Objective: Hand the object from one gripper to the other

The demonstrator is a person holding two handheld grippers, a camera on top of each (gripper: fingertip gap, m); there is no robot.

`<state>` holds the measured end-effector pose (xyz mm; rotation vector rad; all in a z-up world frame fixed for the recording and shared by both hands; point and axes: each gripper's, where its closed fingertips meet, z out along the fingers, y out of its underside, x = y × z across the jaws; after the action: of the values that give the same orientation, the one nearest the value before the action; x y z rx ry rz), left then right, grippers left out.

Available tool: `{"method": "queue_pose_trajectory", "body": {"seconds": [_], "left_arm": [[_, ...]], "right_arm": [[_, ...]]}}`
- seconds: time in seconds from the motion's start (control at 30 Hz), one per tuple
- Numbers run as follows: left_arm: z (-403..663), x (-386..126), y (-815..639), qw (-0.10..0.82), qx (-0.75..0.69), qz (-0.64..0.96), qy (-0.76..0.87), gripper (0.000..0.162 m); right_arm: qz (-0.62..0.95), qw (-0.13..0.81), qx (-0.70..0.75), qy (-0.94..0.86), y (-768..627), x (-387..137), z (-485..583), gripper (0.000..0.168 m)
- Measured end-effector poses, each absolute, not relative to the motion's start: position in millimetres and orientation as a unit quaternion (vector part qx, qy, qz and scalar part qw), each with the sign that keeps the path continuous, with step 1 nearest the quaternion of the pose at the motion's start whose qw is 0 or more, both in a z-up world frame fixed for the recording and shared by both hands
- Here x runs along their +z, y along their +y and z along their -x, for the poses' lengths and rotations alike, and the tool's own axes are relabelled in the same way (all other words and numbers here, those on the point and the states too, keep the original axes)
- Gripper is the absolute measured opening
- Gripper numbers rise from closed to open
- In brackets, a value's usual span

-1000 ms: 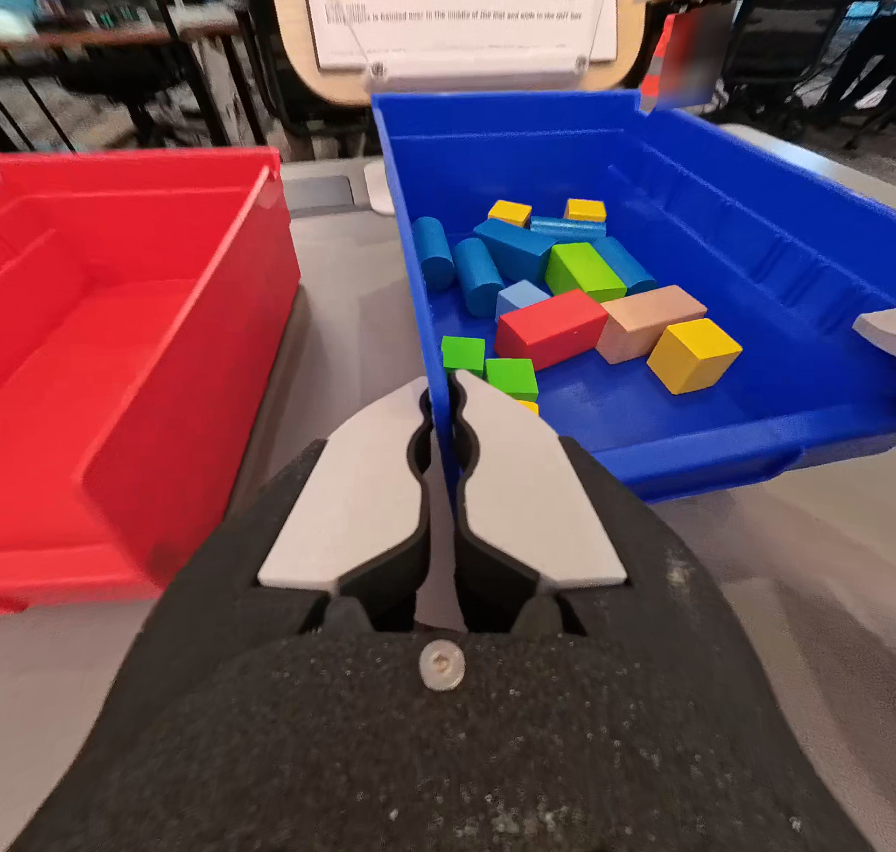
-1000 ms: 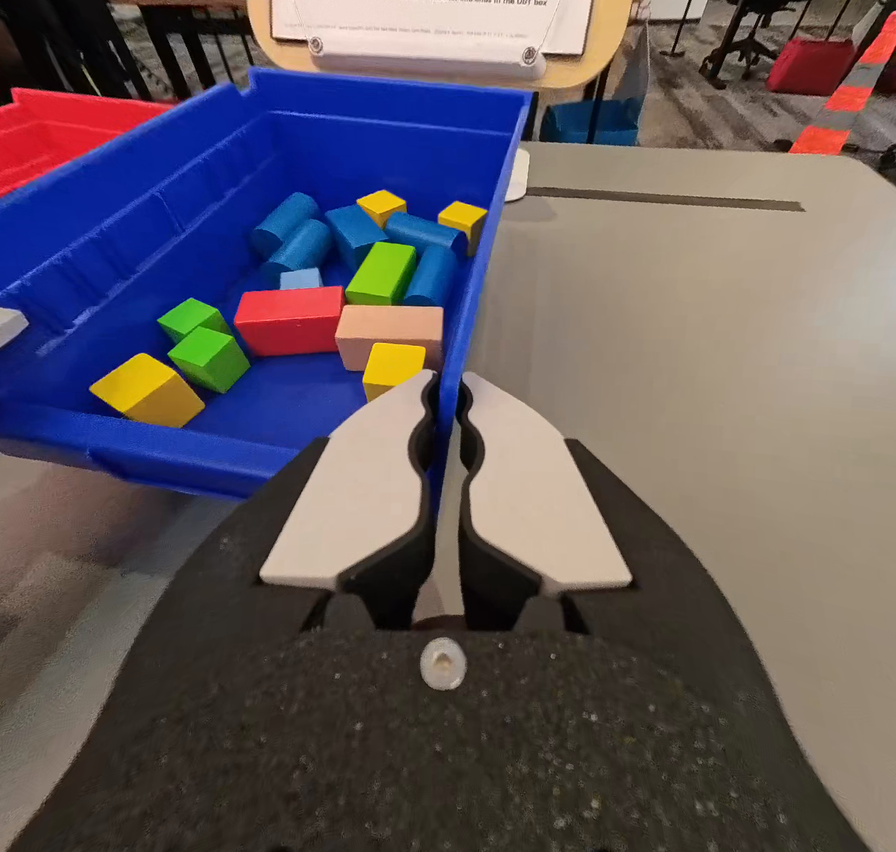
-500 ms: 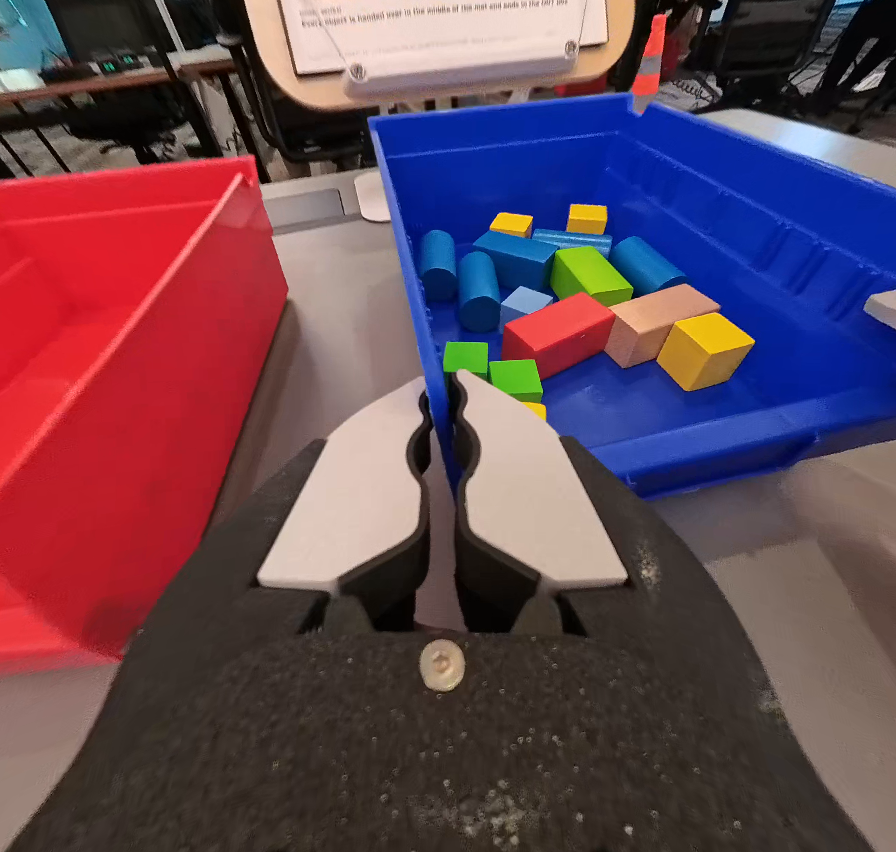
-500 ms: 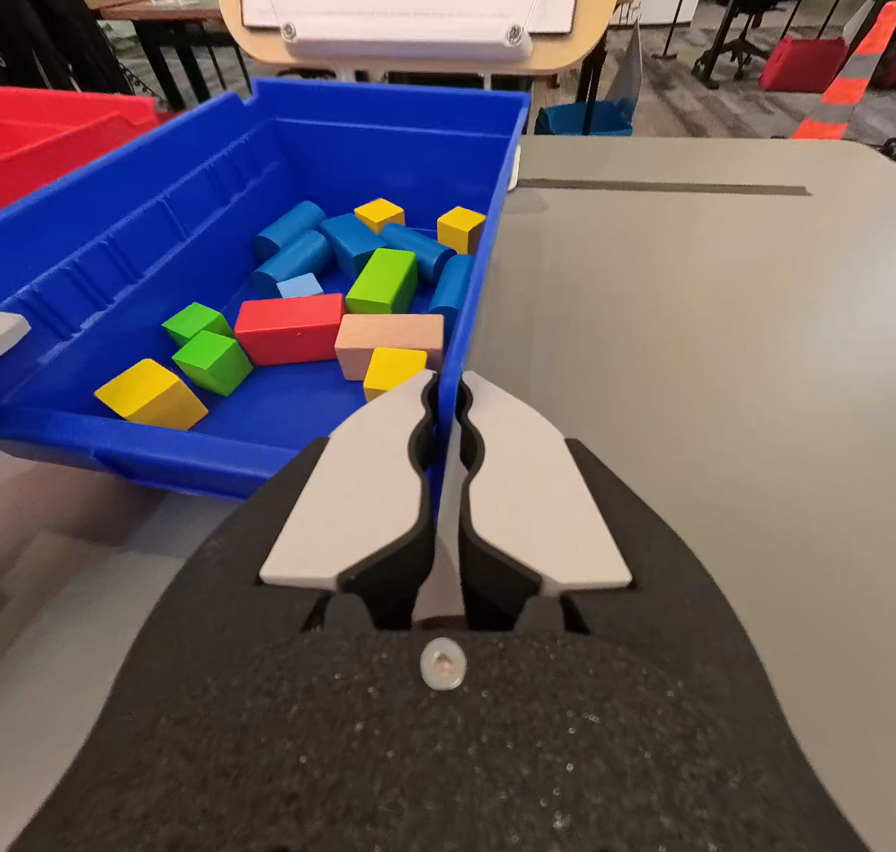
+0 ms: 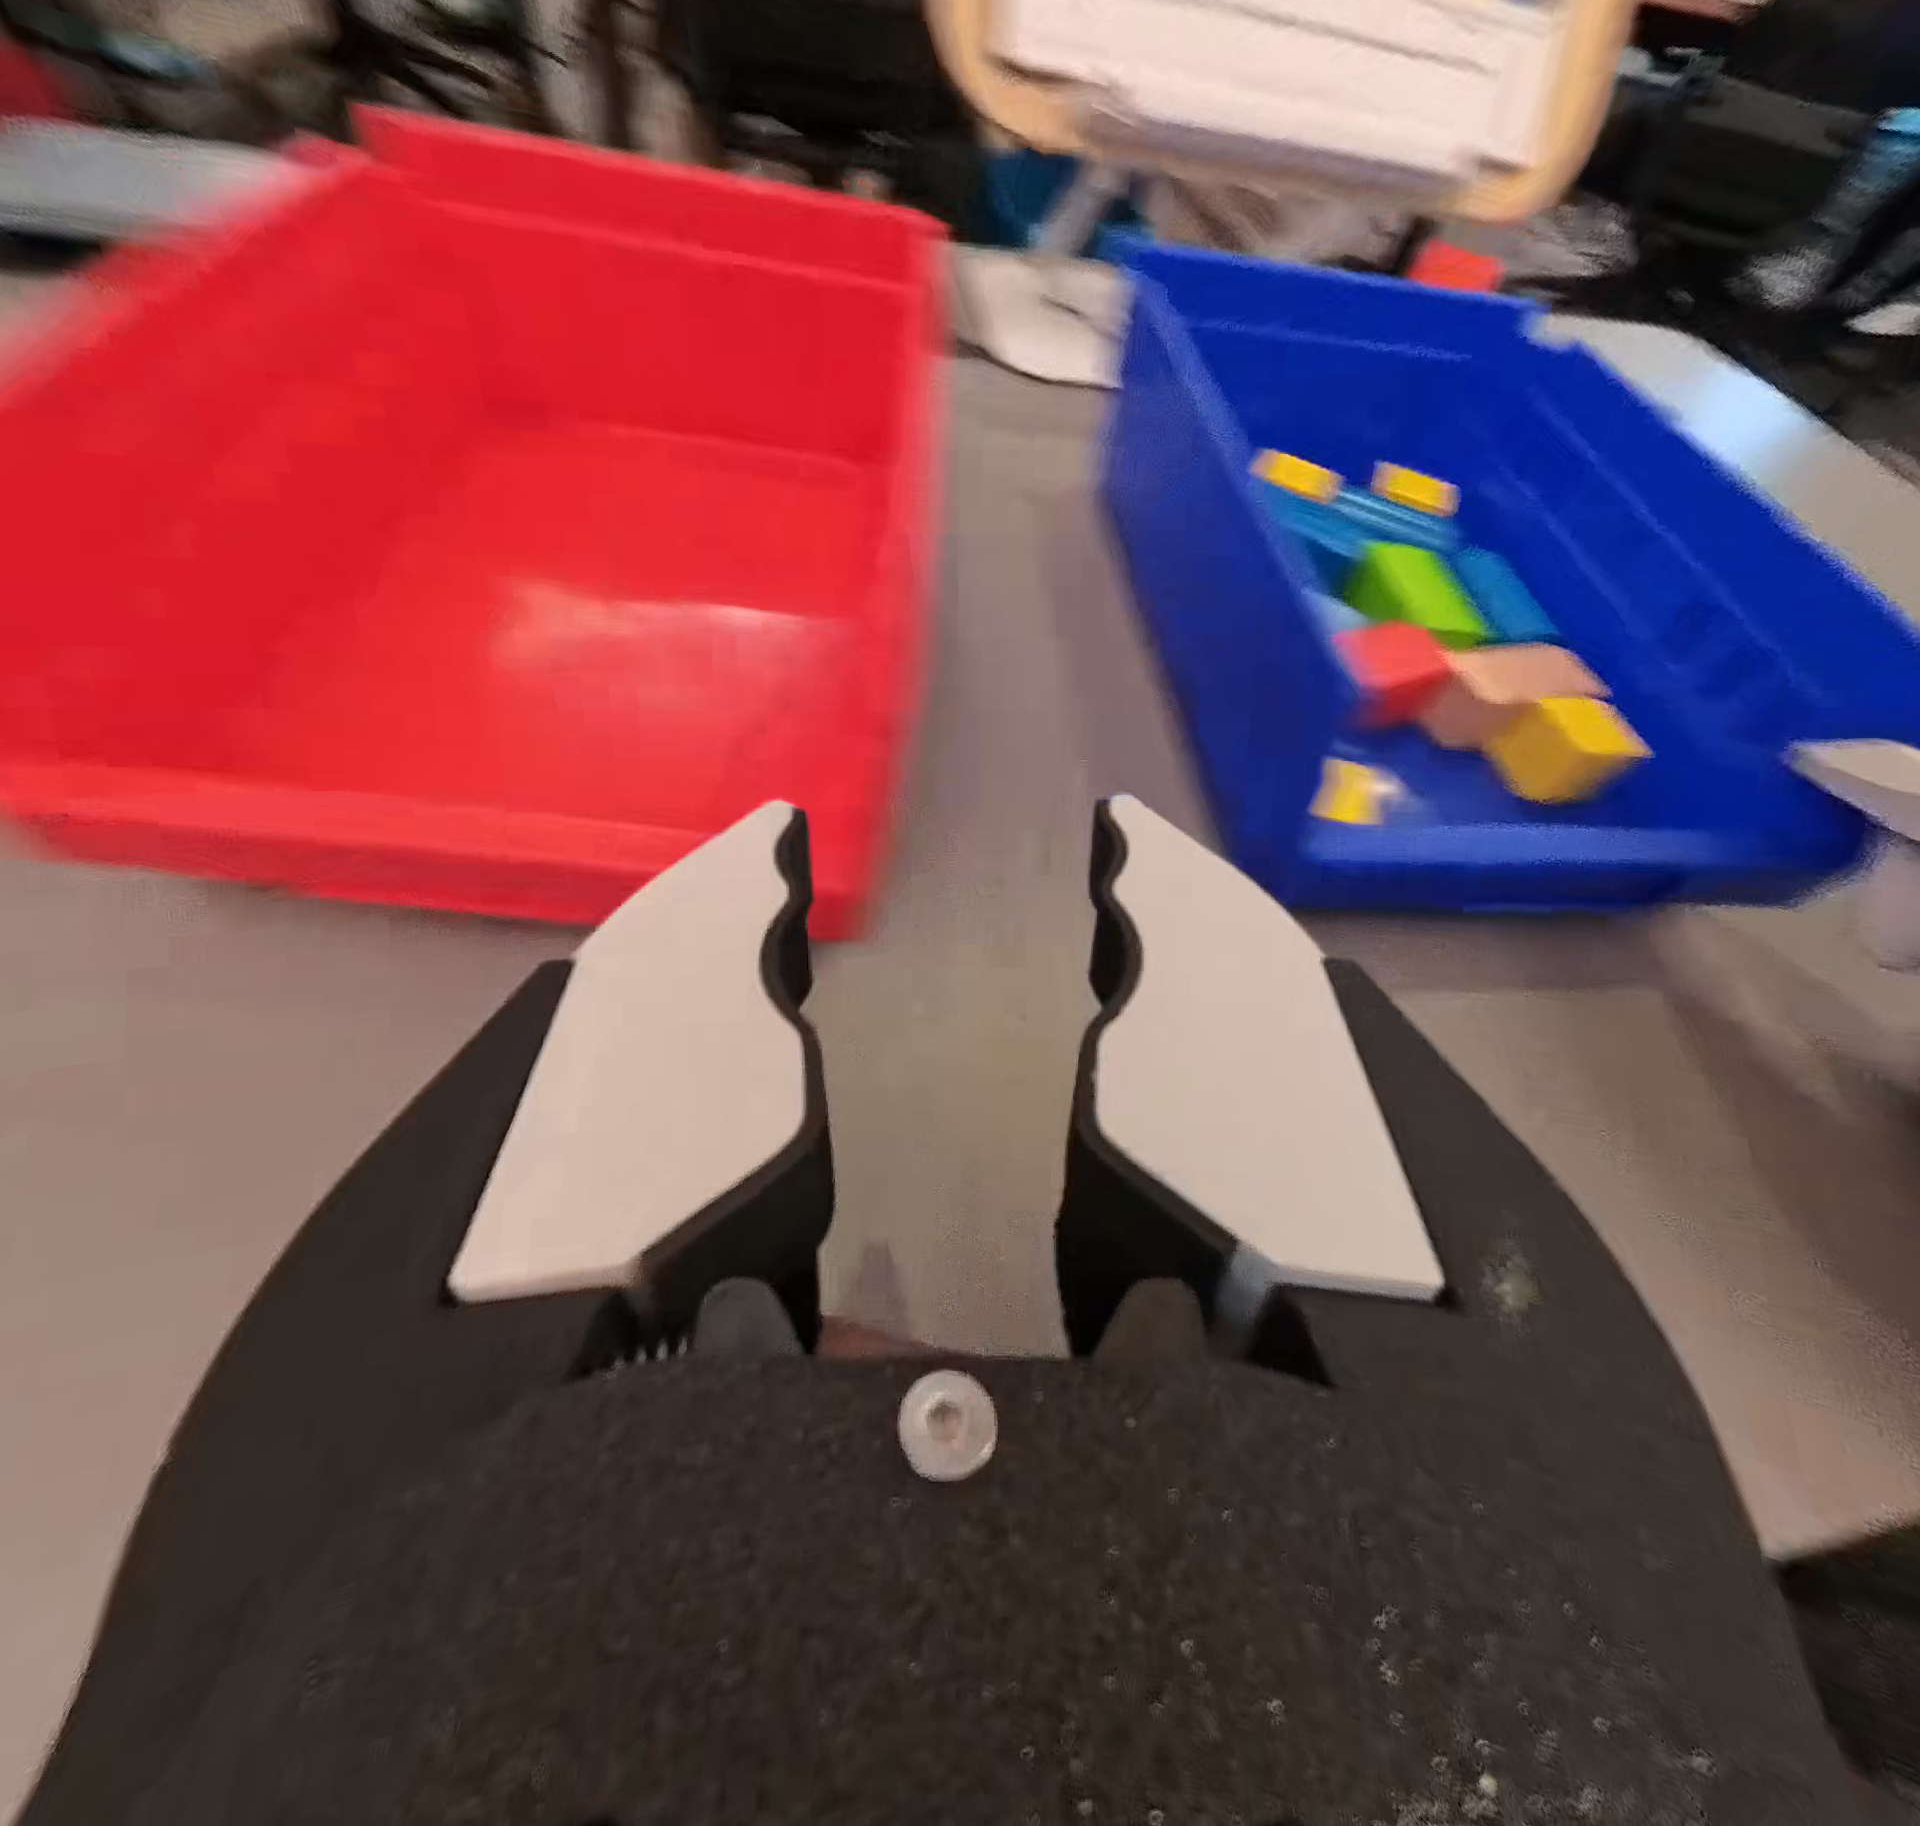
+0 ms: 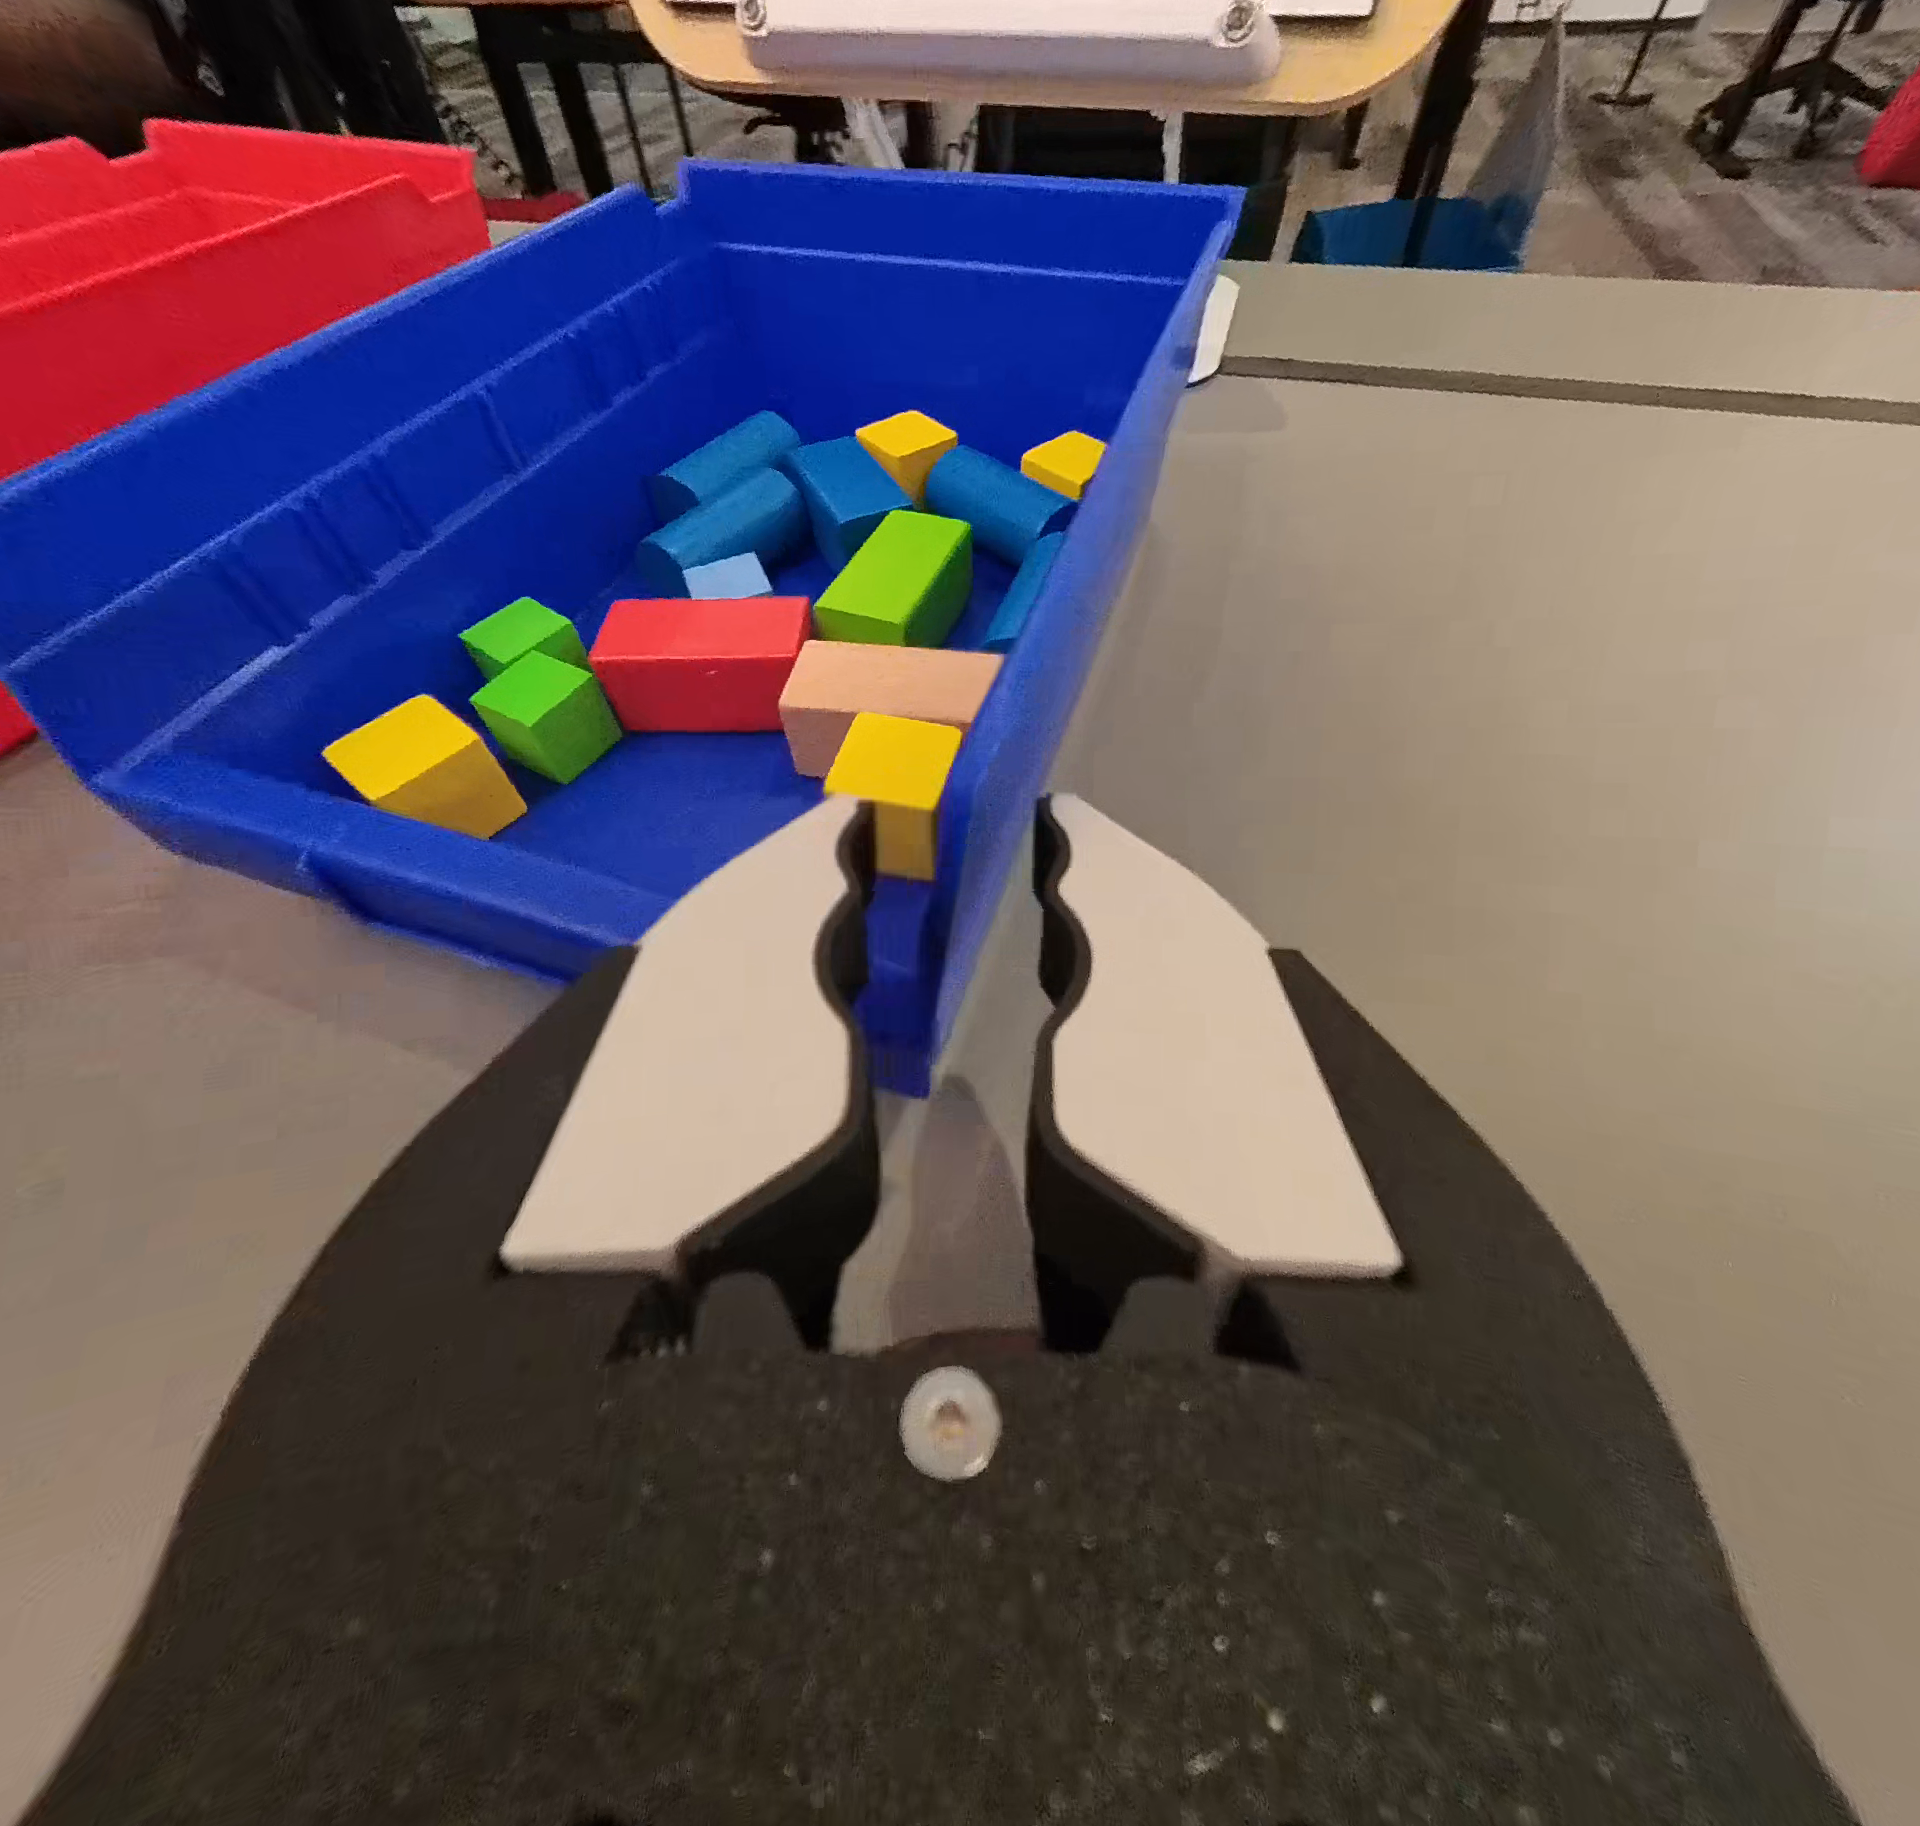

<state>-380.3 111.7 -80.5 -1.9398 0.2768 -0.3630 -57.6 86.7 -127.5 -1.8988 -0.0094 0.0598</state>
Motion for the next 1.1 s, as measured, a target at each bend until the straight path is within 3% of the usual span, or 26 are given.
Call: {"method": "queue_pose_trajectory", "body": {"seconds": [0.17, 0.37, 0.47, 0.57, 0.67, 0.8, 0.9, 1.03, 1.1], "left_arm": [[542, -62, 162, 0.544, -0.009, 0.835, 0.078, 0.053], [559, -107, 231, 0.497, -0.062, 0.862, 0.08, 0.054], [556, -119, 255, 0.494, -0.068, 0.863, 0.08, 0.044], [536, -130, 260, 0.478, -0.097, 0.866, 0.109, 0.007], [535, -130, 247, 0.47, -0.092, 0.874, 0.086, 0.002], [548, -132, 194, 0.477, -0.027, 0.878, 0.028, 0.003], [544, -132, 142, 0.487, 0.022, 0.873, 0.001, 0.005], [538, -132, 92, 0.502, 0.02, 0.864, -0.026, 0.005], [535, -132, 72, 0.506, 0.005, 0.862, -0.034, 0.004]], "right_arm": [[0.835, 0.548, 0.043, 0.011, 100, -138, 54, 0.038], [0.836, 0.545, 0.053, -0.012, 110, -134, 67, 0.047], [0.842, 0.538, 0.045, -0.012, 113, -135, 71, 0.055], [0.846, 0.531, 0.044, -0.008, 117, -135, 71, 0.055], [0.851, 0.524, 0.027, -0.031, 126, -134, 63, 0.06], [0.81, 0.582, -0.066, -0.024, 109, -78, 34, 0.048], [0.779, 0.62, -0.016, -0.098, 89, -51, 111, 0.049], [0.787, 0.566, 0.162, -0.186, 79, -77, 273, 0.064], [0.803, 0.533, 0.175, -0.203, 87, -102, 321, 0.064]]}}
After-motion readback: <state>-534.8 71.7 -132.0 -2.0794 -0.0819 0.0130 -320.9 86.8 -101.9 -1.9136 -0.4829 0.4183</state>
